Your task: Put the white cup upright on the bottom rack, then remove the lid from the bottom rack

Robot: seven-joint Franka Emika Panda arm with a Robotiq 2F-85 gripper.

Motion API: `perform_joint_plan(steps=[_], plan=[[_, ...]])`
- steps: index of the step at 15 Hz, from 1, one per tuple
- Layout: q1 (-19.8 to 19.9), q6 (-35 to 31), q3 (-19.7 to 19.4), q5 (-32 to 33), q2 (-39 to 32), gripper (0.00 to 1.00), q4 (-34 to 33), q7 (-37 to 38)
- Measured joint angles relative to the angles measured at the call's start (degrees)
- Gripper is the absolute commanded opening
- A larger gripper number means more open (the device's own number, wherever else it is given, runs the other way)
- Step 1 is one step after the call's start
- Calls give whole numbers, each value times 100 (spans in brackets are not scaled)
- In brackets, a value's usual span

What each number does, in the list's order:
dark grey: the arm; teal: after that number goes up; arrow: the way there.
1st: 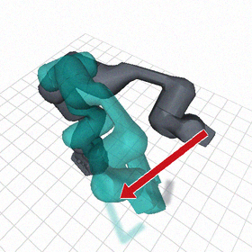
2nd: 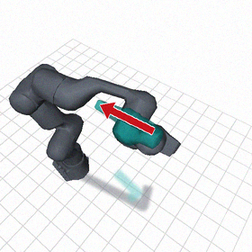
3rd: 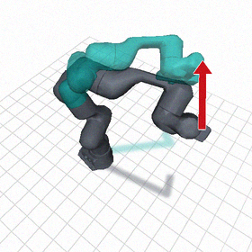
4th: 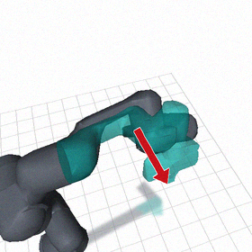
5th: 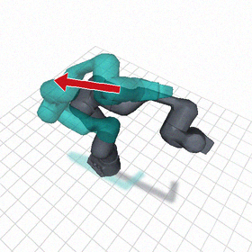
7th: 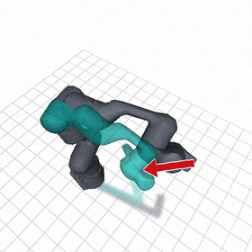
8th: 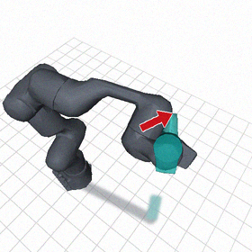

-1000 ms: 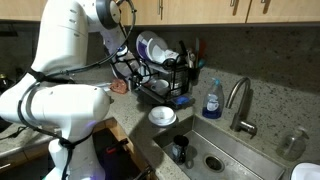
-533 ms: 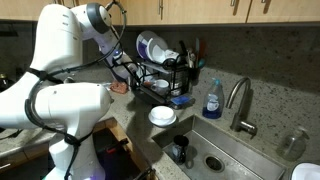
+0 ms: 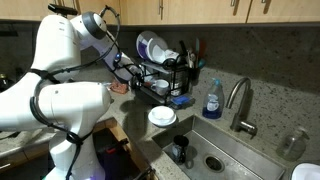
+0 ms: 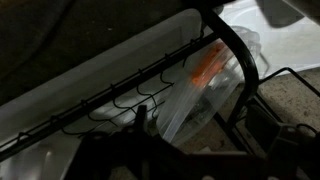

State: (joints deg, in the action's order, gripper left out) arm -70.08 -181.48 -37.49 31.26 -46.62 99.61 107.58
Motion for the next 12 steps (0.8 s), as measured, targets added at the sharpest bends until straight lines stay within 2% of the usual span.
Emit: perform_joint_plan(steps=[7, 12], plan=[[205, 78, 38, -319, -542, 100, -575, -5], [582, 467, 278, -343, -737, 100, -1131, -48]])
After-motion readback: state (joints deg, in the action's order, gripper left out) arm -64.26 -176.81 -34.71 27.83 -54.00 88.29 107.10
